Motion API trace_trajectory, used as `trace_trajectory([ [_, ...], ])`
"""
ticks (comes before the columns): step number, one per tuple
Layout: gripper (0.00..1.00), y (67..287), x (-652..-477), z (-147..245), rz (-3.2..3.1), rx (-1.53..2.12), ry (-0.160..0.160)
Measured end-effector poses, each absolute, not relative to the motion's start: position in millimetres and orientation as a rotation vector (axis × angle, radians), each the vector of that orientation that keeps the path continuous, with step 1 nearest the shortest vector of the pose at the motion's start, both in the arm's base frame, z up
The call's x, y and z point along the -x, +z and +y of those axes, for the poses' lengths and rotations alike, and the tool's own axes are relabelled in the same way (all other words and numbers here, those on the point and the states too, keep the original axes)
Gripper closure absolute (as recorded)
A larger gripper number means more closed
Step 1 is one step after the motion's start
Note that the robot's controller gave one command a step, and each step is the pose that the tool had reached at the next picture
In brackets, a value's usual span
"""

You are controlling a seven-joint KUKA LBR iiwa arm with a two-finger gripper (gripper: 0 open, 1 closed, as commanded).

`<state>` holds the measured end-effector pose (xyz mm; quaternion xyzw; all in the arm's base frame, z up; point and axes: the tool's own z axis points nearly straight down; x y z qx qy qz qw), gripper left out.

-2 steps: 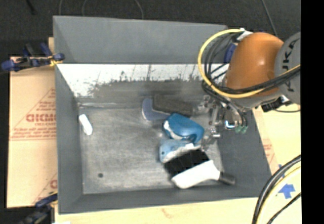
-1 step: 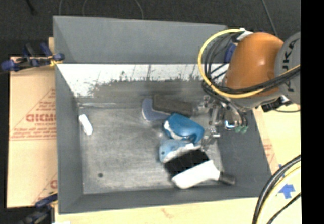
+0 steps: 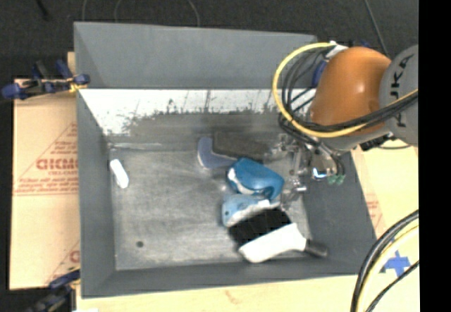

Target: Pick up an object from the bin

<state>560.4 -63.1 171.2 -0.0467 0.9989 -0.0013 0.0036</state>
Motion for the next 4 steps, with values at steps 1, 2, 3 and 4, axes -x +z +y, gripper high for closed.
trace_trajectory([
  [1, 0.00, 129, -559.3, -43, 3.083, 0.550, -0.005],
  [2, 1.00, 120, -560.2, -39, 3.086, 0.563, 0.001],
  [3, 1.00, 120, -560.2, -39, 3.086, 0.563, 0.001],
  [4, 1.00, 132, -552.5, 3, 3.085, 0.590, -0.001],
])
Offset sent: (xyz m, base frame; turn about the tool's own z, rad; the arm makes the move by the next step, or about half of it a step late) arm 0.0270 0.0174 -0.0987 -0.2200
